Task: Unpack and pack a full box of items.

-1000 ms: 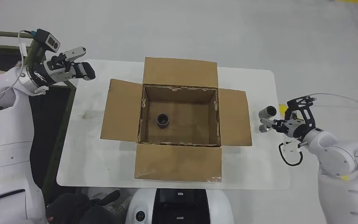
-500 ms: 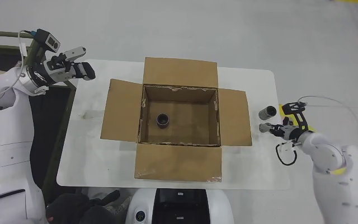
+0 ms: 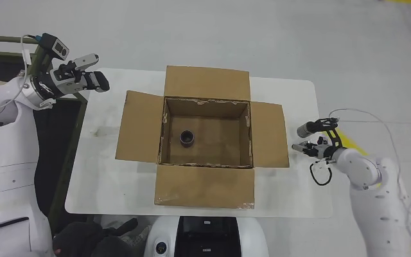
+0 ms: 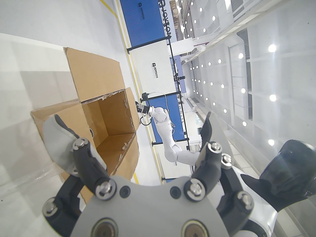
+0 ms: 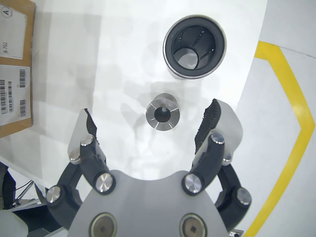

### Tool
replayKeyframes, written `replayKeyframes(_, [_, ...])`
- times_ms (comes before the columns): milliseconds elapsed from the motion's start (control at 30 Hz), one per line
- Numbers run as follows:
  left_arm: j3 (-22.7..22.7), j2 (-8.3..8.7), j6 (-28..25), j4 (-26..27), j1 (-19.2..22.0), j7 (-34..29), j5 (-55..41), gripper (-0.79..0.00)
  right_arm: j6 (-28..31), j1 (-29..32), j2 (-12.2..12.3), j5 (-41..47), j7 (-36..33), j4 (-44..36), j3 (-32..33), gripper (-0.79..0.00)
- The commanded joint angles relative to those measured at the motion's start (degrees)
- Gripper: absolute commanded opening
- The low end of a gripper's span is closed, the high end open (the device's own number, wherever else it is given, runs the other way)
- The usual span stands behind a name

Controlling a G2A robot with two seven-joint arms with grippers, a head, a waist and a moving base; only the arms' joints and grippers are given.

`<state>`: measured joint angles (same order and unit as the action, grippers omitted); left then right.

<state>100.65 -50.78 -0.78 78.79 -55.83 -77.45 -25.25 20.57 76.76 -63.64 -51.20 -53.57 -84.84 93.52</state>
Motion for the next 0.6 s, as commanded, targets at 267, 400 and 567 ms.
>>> replayKeyframes(267, [0.0,0.00,0.0,0.0,0.0,0.0,0.0,0.000,-1.4,-1.9,0.3,-1.8,-0.2,2.9,-2.3,-0.055])
replayKeyframes(400, [0.0,0.00,0.0,0.0,0.0,0.0,0.0,0.000,-1.9,-2.2,0.5,-2.2,0.1,3.4,-2.9,-0.179])
replayKeyframes(567, [0.0,0.00,0.0,0.0,0.0,0.0,0.0,0.000,-1.9,-2.2,0.6,-2.0,0.7,3.5,-3.4,-0.468])
